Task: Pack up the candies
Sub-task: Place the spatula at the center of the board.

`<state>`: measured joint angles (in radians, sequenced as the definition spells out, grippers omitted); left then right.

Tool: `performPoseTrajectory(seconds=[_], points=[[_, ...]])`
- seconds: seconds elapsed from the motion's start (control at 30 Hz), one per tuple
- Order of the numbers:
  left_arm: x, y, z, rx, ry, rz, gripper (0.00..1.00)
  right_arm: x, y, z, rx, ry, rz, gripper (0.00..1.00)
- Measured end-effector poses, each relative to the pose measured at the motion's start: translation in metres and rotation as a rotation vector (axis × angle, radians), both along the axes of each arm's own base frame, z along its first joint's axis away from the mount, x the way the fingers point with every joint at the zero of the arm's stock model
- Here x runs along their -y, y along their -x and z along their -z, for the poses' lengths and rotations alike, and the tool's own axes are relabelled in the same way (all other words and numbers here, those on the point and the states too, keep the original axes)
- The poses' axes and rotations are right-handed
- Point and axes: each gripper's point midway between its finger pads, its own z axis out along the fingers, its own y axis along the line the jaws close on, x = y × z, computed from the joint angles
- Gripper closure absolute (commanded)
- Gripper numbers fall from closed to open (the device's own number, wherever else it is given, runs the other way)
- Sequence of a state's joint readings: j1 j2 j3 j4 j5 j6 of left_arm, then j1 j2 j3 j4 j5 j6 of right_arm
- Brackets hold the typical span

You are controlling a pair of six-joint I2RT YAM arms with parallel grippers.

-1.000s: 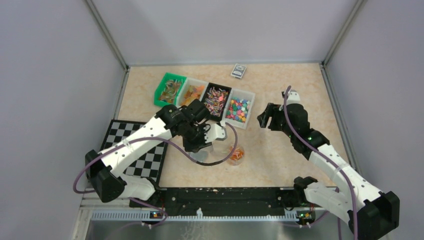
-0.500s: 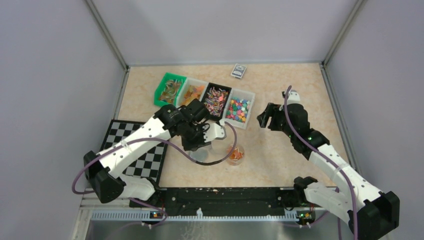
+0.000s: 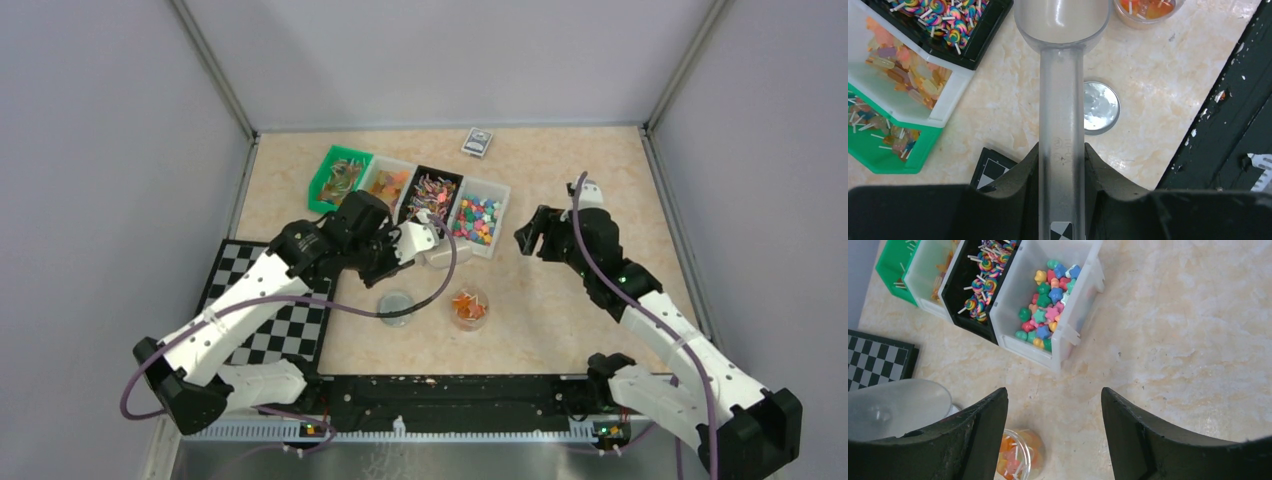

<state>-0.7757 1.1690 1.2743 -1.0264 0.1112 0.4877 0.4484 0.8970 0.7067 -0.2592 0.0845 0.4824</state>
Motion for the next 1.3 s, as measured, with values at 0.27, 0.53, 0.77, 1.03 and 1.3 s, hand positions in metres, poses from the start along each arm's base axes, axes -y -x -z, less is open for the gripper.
performPoseTrajectory(seconds=[0.27,0.53,0.77,1.03,1.3], points=[[-0.026,-0.027,0.051,-0.072,0.051,-0.043,1.0,0.002,0.005,-0.019,0.057,-0.027,0.001,0.32],[-0.032,-0.058,0.092,-0.033,0.128,0.028,1.0,0.0,0.006,-0.02,0.061,-0.036,-0.014,0.32],[-0.03,-0.086,0.119,-0.025,0.11,0.065,1.0,0.001,0.009,-0.022,0.065,-0.031,-0.022,0.32],[-0.031,-0.078,0.153,-0.044,0.09,0.115,0.89,0.003,0.013,-0.028,0.088,-0.029,-0.026,0.32],[-0.034,-0.078,0.163,-0.026,0.071,0.13,0.62,0.006,0.012,-0.027,0.093,-0.006,-0.025,0.32]])
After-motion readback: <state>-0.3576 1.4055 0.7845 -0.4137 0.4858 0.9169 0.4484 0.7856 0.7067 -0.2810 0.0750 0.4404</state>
